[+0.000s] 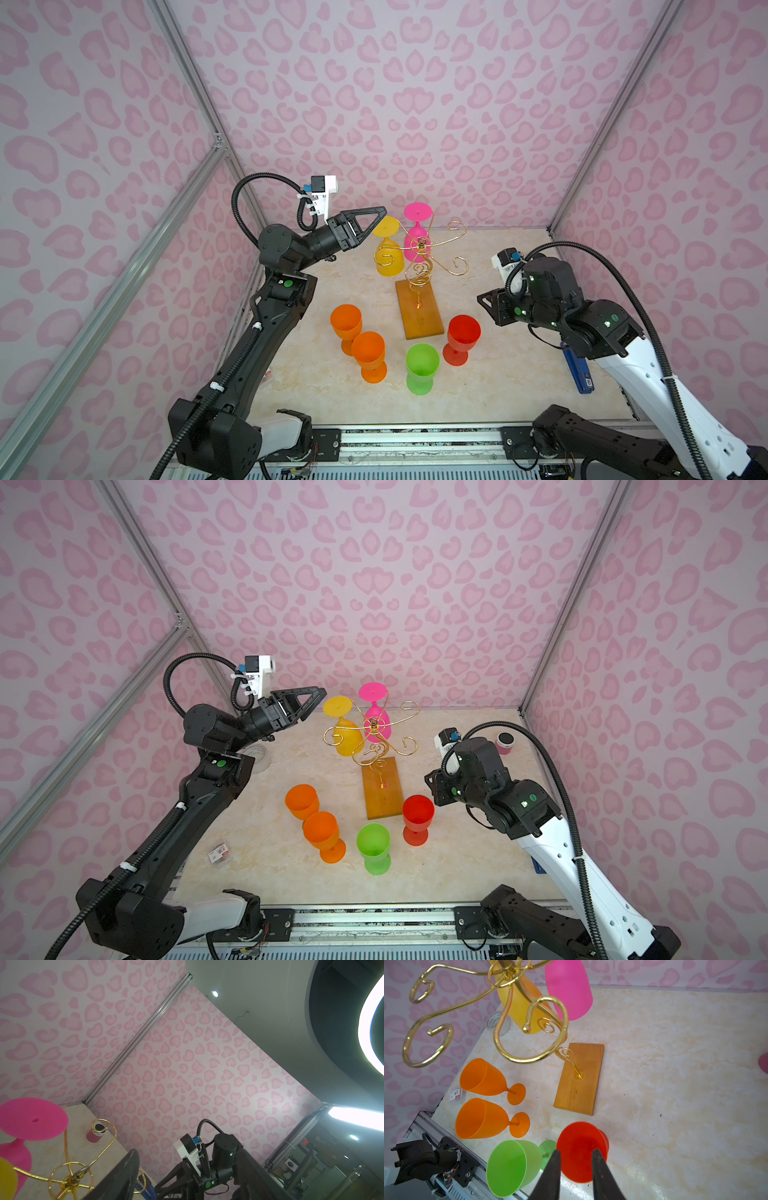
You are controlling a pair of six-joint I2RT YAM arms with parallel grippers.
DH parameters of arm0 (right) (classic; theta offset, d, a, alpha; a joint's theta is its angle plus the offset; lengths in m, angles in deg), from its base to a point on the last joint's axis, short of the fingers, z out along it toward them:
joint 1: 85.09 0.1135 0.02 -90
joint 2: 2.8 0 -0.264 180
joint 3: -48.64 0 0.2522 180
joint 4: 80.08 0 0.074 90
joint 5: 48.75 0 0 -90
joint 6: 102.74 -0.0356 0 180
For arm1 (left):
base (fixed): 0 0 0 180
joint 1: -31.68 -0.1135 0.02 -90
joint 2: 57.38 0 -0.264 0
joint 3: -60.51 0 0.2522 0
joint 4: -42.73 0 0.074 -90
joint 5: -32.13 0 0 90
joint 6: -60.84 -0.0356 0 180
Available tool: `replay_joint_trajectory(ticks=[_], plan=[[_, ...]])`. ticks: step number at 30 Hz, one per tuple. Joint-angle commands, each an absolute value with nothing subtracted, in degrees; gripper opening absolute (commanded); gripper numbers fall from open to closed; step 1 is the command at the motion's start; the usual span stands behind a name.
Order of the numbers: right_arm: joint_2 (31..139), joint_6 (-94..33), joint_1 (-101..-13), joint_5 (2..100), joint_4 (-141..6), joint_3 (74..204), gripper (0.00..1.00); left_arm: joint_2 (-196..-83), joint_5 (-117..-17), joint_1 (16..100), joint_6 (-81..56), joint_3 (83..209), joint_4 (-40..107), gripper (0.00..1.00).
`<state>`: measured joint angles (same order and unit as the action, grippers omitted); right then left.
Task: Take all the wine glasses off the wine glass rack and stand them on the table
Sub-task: 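Raise the right gripper away while the left gripper moves to the yellow glass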
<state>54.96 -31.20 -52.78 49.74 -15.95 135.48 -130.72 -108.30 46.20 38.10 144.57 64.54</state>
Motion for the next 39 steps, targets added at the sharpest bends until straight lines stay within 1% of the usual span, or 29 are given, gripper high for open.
replay_joint_trajectory(ticks=[1, 8, 9, 10, 11, 15, 21, 28, 39], plan=[[53.1, -32.6, -53.8, 49.5, -21.5, 134.0, 0.27, -131.0, -106.7, 44.8, 36.2, 143.9, 62.7, 0.76], [47.4, -33.8, -56.5, 47.5, -29.3, 131.0, 0.28, -133.1, -105.1, 42.0, 34.0, 143.4, 58.2, 0.76], [46.8, -34.0, -56.8, 46.9, -30.1, 130.8, 0.29, -133.6, -105.0, 41.9, 33.8, 143.4, 57.9, 0.76], [46.1, -34.2, -57.1, 46.3, -31.3, 130.4, 0.34, -134.0, -104.8, 41.7, 33.6, 143.3, 57.4, 0.76], [45.4, -34.3, -57.3, 45.9, -32.4, 129.9, 0.35, -134.8, -104.6, 41.6, 33.2, 143.3, 56.7, 0.76], [44.0, -35.0, -58.3, 44.5, -35.4, 128.5, 0.38, -137.3, -104.2, 41.2, 31.6, 143.6, 54.6, 0.74], [43.7, -36.1, -59.7, 44.9, -37.5, 126.8, 0.38, -140.4, -103.6, 41.2, 29.6, 143.9, 51.5, 0.74], [43.2, -36.4, -61.7, 46.2, -37.7, 126.1, 0.38, -141.6, -102.8, 41.2, 27.1, 144.1, 48.1, 0.68], [43.0, -37.6, -64.3, 49.1, -38.9, 124.8, 0.38, -140.2, -102.3, 41.2, 26.4, 144.8, 47.1, 0.68]])
